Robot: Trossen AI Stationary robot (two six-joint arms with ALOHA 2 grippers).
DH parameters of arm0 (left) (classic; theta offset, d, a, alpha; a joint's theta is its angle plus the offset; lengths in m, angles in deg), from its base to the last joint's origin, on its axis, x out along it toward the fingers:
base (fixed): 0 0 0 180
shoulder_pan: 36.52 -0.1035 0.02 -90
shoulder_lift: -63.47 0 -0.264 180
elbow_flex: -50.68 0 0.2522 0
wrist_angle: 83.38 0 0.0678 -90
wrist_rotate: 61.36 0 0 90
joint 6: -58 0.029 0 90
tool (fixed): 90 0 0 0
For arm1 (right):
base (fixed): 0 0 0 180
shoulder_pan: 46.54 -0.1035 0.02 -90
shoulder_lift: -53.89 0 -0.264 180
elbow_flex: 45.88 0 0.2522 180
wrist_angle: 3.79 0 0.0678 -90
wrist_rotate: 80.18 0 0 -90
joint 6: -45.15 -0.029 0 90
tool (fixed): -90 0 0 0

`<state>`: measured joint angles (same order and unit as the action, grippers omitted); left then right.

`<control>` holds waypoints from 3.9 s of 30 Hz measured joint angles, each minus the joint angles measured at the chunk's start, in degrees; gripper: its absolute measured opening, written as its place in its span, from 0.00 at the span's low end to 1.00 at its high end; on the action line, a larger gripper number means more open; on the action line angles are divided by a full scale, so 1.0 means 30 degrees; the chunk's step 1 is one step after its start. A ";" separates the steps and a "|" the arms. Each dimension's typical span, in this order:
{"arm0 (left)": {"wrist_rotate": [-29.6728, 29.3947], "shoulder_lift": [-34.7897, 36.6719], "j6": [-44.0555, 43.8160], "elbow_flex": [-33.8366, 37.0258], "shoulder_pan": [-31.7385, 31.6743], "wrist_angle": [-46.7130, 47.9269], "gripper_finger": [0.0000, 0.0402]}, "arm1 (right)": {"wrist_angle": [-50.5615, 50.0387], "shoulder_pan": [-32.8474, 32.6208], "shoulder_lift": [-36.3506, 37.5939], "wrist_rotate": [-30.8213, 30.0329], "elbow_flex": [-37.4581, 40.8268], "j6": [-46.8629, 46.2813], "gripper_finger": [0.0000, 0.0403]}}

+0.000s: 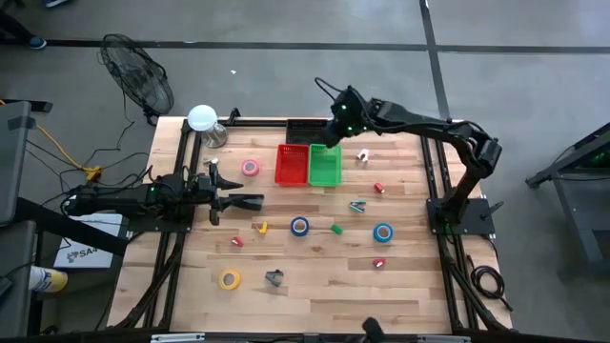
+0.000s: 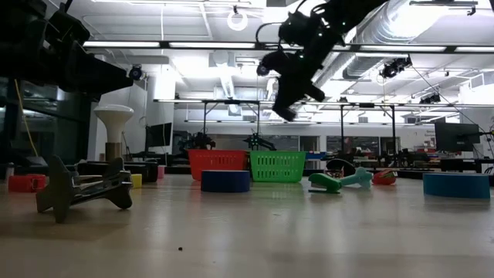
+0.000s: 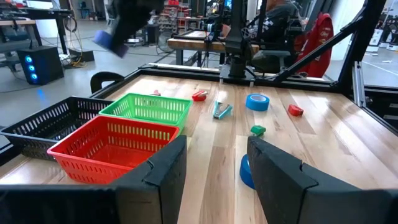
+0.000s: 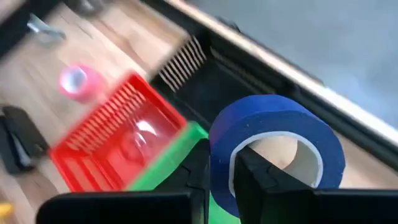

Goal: Pick and place Stapler, Stapler remover, tape
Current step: Put the purple tape into the black bin, then put the blue tape into the black bin

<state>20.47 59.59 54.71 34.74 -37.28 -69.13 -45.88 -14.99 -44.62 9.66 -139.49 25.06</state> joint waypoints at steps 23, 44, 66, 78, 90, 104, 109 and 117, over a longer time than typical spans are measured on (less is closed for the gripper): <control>0.0000 0.0000 0.0001 0.0000 0.0007 -0.0015 0.41 | 0.6931 0.1374 -0.4836 0.3562 0.0051 -0.1009 0.08; -0.0005 0.0000 0.0002 0.0000 0.0000 -0.0061 0.41 | 0.1802 0.1924 -0.6085 0.4179 -0.4848 -0.1332 0.08; 0.0036 0.0000 0.0001 0.0015 0.0002 -0.0109 0.41 | -0.6047 0.1465 -1.1376 0.3559 -1.1896 -0.1243 0.08; 0.0044 0.0000 -0.0003 0.0015 0.0005 -0.0117 0.41 | -0.6816 0.1265 -1.1376 0.3145 -1.1854 -0.0945 0.08; 0.0051 0.0000 -0.0001 0.0015 0.0005 -0.0117 0.41 | -0.7268 0.1072 -1.1347 0.2184 -1.1854 -0.0594 0.13; 0.0057 0.0000 0.0002 0.0007 0.0006 -0.0117 0.41 | -0.7202 0.0963 -1.1340 0.2082 -1.1854 -0.0143 0.21; 0.0058 0.0000 -0.0005 0.0007 0.0007 -0.0117 0.41 | -0.7202 0.0970 -1.1337 0.2082 -1.1854 -0.0140 0.30; 0.0058 0.0000 0.0001 0.0007 0.0001 -0.0117 0.41 | -0.7240 0.1073 -1.1288 0.2179 -1.1854 -0.0109 0.35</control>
<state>20.65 59.59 54.71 34.77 -37.27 -69.48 -67.60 -11.77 -78.48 16.20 -175.05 24.74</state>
